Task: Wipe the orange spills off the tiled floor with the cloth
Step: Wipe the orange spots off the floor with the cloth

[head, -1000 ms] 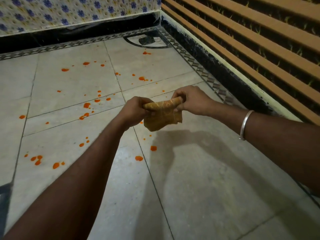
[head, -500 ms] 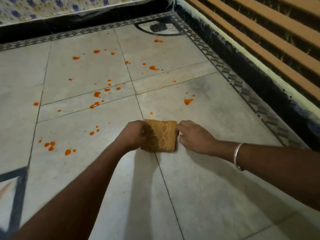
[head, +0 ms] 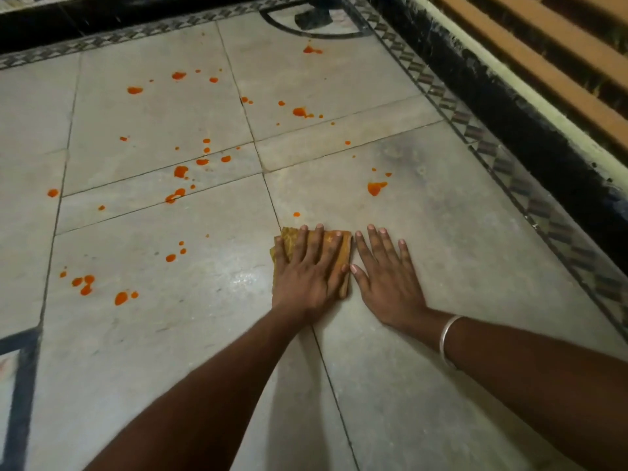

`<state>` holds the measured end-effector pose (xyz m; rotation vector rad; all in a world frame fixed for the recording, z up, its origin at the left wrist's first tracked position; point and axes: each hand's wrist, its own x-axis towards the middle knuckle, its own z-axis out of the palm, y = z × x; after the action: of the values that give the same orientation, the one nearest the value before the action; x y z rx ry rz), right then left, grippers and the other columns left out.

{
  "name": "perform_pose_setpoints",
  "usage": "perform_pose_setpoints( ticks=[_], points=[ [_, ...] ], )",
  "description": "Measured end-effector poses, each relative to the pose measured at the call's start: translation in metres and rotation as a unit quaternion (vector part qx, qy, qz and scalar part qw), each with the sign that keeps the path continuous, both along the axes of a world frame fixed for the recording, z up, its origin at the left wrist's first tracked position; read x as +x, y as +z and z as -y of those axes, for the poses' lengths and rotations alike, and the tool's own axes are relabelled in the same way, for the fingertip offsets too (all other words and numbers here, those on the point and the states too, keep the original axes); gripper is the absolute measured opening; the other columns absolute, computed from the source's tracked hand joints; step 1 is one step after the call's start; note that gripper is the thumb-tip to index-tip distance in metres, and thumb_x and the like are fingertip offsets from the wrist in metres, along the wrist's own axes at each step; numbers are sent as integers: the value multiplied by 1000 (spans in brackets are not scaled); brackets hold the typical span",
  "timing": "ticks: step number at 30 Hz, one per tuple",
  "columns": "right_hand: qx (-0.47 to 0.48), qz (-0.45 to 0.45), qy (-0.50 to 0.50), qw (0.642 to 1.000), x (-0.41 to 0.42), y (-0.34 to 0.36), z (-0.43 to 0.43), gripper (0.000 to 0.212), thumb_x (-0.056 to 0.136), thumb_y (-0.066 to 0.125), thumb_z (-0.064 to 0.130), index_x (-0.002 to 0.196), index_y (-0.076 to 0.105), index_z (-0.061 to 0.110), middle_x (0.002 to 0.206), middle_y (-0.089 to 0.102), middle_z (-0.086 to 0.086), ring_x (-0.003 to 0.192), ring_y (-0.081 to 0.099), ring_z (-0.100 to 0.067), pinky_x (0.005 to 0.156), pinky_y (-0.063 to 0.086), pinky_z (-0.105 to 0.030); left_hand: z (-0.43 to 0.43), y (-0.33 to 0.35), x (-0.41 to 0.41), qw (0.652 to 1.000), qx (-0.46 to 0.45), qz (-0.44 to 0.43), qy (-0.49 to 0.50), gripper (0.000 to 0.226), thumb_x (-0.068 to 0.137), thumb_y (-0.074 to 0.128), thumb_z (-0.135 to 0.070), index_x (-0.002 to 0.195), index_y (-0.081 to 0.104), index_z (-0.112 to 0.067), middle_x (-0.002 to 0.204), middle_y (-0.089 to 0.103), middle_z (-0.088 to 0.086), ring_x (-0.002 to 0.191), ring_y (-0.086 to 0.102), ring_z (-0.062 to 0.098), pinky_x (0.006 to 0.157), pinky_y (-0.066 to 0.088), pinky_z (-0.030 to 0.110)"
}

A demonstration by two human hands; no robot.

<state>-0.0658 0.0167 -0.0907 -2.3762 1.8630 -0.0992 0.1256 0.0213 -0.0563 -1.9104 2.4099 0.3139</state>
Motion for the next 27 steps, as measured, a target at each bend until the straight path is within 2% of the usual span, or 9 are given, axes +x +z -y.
perform_pose_setpoints(
  ticks=[4, 8, 11, 13, 17, 20, 22, 25, 27],
  points=[
    [-19, -11, 2, 1000, -1, 0, -1, 68, 104, 23, 52, 163, 14, 21, 171, 12, -7, 158, 9, -25, 126, 10, -53, 10, -4, 20, 1000, -21, -11, 16, 70, 101, 0, -67, 164, -9, -39, 175, -13, 3, 160, -17, 27, 125, -10, 60],
    [-28, -8, -6, 1000, -1, -1, -2, 68, 104, 23, 52, 164, 13, 21, 171, 12, -7, 158, 10, -25, 126, 11, -53, -31, -11, 37, 996, -36, -32, 74, 70, 104, 6, -65, 164, -14, -36, 174, -19, 3, 159, -22, 24, 126, -15, 56],
    [-34, -7, -7, 999, 1, 0, -2, 67, 104, 23, 50, 163, 15, 20, 170, 15, -7, 157, 12, -25, 126, 13, -53, -65, -14, 15, 993, -44, 1, 107, 71, 104, 3, -64, 166, -7, -30, 174, -11, 10, 160, -15, 31, 126, -7, 63],
    [-39, -1, -5, 999, 2, 0, -3, 66, 103, 25, 47, 163, 19, 19, 170, 18, -8, 157, 16, -26, 125, 14, -53, -65, -16, -8, 996, -32, -7, 87, 73, 103, -2, -64, 166, -5, -29, 174, -11, 11, 160, -15, 33, 125, -9, 64],
    [-43, 1, -3, 999, 0, 1, -4, 64, 103, 25, 41, 162, 21, 19, 170, 19, -8, 157, 16, -25, 126, 12, -52, -9, -12, -12, 998, -41, -22, 41, 70, 105, 14, -61, 167, 0, -31, 175, -5, 6, 161, -10, 28, 126, -9, 60],
    [-31, 8, -5, 999, 0, 4, -3, 65, 102, 22, 42, 163, 18, 20, 170, 16, -6, 157, 13, -23, 127, 10, -51, 17, -11, 35, 992, -50, -9, 117, 70, 106, 12, -61, 167, 3, -28, 176, 2, 5, 162, -4, 26, 127, -9, 56],
    [-34, 13, -10, 999, 0, 5, -2, 65, 102, 22, 43, 163, 19, 19, 170, 17, -6, 157, 14, -23, 127, 10, -51, -4, -11, 61, 982, -64, -25, 176, 69, 107, 12, -58, 167, 6, -25, 175, 5, 6, 162, -1, 26, 127, -9, 52],
    [-46, 16, -12, 999, 3, 4, -2, 65, 101, 25, 41, 162, 24, 18, 169, 22, -8, 156, 19, -25, 126, 13, -51, -61, -9, 47, 974, -65, -7, 218, 71, 107, 11, -54, 167, 13, -17, 174, 11, 13, 161, 5, 33, 126, -3, 61],
    [-49, 12, -12, 999, 3, 3, -3, 64, 101, 26, 41, 161, 25, 17, 168, 23, -9, 156, 21, -25, 126, 14, -52, -75, -11, 13, 982, -33, -19, 186, 79, 102, 2, -61, 167, 5, -16, 174, -2, 13, 161, -7, 34, 125, -17, 57]
  ],
)
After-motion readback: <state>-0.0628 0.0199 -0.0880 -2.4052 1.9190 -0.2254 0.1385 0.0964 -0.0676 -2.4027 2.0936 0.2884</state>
